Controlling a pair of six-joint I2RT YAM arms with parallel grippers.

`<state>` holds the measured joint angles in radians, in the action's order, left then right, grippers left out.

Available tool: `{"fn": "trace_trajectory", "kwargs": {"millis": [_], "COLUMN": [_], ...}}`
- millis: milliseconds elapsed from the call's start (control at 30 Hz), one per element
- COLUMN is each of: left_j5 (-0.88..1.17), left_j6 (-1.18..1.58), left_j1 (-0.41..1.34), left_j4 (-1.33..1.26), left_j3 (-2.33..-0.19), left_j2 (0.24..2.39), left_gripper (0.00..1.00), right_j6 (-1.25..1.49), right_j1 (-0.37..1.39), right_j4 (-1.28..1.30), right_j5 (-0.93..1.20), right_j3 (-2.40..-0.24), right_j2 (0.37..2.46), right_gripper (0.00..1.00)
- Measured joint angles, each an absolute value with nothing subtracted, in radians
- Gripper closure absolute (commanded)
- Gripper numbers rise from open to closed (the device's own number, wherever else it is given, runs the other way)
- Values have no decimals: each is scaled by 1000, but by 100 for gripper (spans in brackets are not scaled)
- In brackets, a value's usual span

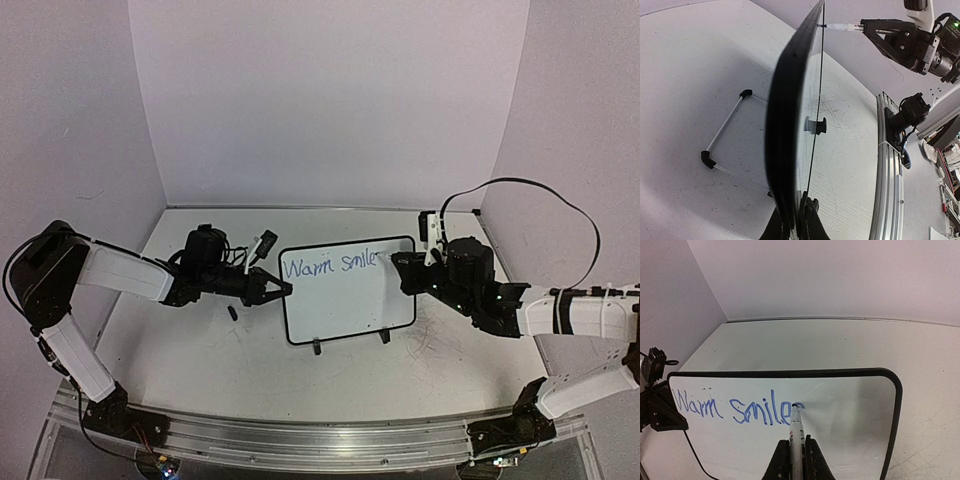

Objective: Write a sentence on the whiteboard

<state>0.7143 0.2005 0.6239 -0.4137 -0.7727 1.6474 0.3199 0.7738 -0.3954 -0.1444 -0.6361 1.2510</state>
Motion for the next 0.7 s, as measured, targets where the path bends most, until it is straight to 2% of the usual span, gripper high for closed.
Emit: {"fn": "trace_trajectory", "kwargs": {"millis": [700], "left_j5": [711], "left_j6": [198], "left_j1": [627], "left_j4": [-400], "left_j3": [-780], "left_j2": [1645], "left_gripper": [100], "right_j6": [335], "right_j1": [774], "right_j4": [-343], "right_j5": [-171], "right_j3": [-625], "right_j2": [1224], "right_gripper": [100]}}
